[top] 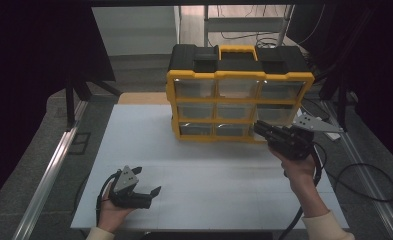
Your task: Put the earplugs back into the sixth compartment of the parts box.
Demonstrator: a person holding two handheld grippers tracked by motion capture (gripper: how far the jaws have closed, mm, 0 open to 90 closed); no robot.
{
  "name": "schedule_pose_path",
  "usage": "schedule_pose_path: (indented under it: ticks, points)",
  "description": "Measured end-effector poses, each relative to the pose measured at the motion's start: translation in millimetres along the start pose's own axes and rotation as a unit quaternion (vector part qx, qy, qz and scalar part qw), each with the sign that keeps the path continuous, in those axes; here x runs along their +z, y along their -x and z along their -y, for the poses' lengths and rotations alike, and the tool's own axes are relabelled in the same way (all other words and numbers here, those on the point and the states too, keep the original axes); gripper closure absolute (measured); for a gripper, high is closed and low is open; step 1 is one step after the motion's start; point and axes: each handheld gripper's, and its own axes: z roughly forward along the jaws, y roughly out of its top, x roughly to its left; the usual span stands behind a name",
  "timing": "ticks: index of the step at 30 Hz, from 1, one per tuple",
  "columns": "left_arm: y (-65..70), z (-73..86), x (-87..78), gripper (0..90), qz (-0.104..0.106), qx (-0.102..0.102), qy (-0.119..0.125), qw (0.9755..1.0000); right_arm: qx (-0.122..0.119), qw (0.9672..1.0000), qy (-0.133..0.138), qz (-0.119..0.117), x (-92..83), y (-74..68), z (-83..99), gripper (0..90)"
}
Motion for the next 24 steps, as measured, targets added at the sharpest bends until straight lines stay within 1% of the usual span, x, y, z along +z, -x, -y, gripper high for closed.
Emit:
schedule_pose_path:
  ticks: [3, 5, 7, 11, 12, 14, 18, 21, 24]
  points:
    - [0.1, 0.0, 0.1, 6.4, 0.000, 0.000, 0.000, 1.0000, 0.000, 1.0000, 0.000, 0.010, -0.5, 6.5, -5.7, 79.9]
    - [0.1, 0.1, 0.2, 6.4, 0.001, 0.000, 0.000, 1.0000, -0.004, 0.9998, 0.000, 0.019, -0.5, 10.3, -8.7, 79.9]
    - [0.1, -0.2, 0.1, 6.5, 0.002, 0.000, 0.000, 1.0000, -0.009, 0.9995, -0.002, 0.032, -0.1, 15.1, -11.7, 79.9]
    - [-0.1, -0.7, 0.9, 6.5, 0.003, 0.000, 0.001, 1.0000, -0.007, 0.9983, -0.003, 0.058, 0.5, 27.8, -16.1, 79.9]
    - [-0.1, -0.7, 1.1, 6.5, 0.003, -0.001, 0.001, 1.0000, -0.013, 0.9976, -0.006, 0.068, 0.9, 31.1, -17.4, 79.9]
    - [0.0, -1.0, 1.0, 6.4, 0.005, 0.000, 0.000, 1.0000, -0.019, 0.9964, -0.008, 0.082, 1.4, 35.7, -19.4, 79.9]
    - [0.7, -1.1, 0.6, 6.4, 0.006, 0.001, -0.001, 1.0000, -0.013, 0.9951, -0.014, 0.097, 3.4, 47.1, -22.0, 79.8]
    - [0.3, -1.4, 0.0, 6.4, 0.005, 0.001, 0.000, 1.0000, -0.007, 0.9942, -0.022, 0.105, 6.6, 53.8, -20.6, 79.8]
    - [0.1, -1.3, -0.3, 6.5, 0.005, 0.001, 0.000, 1.0000, -0.008, 0.9936, -0.030, 0.109, 9.3, 56.0, -19.0, 79.7]
